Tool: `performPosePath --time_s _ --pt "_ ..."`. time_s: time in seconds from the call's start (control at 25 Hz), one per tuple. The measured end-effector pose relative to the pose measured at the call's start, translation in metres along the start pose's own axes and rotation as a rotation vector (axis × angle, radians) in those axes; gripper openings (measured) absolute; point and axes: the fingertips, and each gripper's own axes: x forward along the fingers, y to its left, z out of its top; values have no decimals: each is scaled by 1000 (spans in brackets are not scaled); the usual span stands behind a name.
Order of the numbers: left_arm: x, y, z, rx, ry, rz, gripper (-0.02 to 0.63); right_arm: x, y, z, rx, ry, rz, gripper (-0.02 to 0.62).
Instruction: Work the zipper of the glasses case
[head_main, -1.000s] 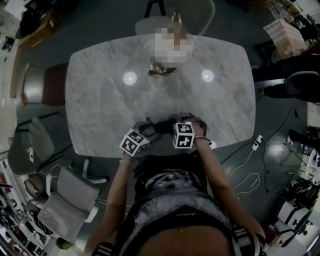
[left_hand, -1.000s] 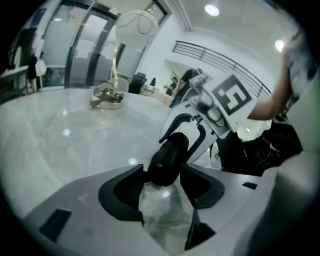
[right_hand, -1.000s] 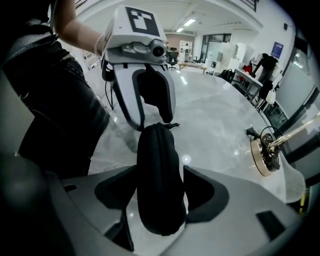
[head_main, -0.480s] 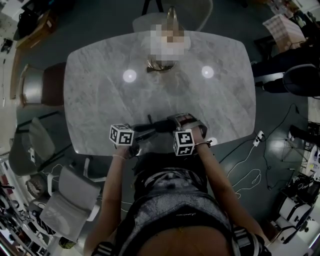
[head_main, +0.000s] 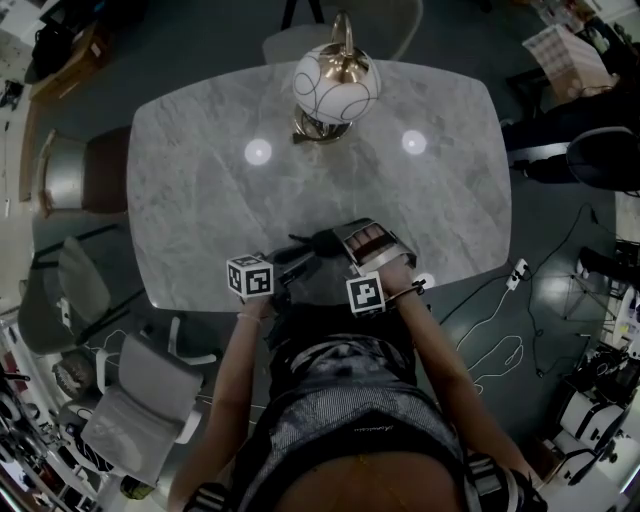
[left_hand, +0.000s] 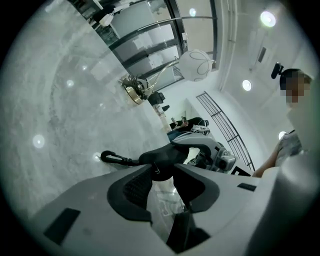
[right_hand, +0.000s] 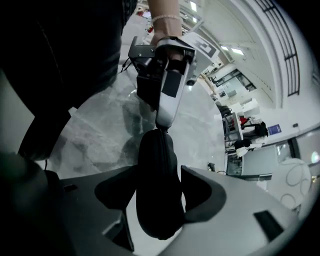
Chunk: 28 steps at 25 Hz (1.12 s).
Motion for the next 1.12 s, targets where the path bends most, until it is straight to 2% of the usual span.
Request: performPosePath --time_s 0.28,0.44,0.6,0.8,0.96,1.04,1.12 --pt "-4 0 -2 -39 -51 -33 130 -13 -7 -7 -13 -4 -41 316" --pt "-3 10 -4 -59 -68 -17 130 -16 -4 -5 -90 -17 -59 316" --pt "0 4 -2 -98 -90 -32 129 -16 13 0 -82 -36 17 316" --pt "2 2 0 -28 -93 6 52 -12 11 1 -84 -48 -5 316" --pt "2 2 -4 15 -58 26 35 -10 -2 -3 -95 -28 -69 316" --pt "2 3 -5 43 -38 45 32 -8 0 -6 -98 -13 -48 316" --pt "3 4 -6 66 -16 66 29 -5 10 -8 -57 -8 23 316"
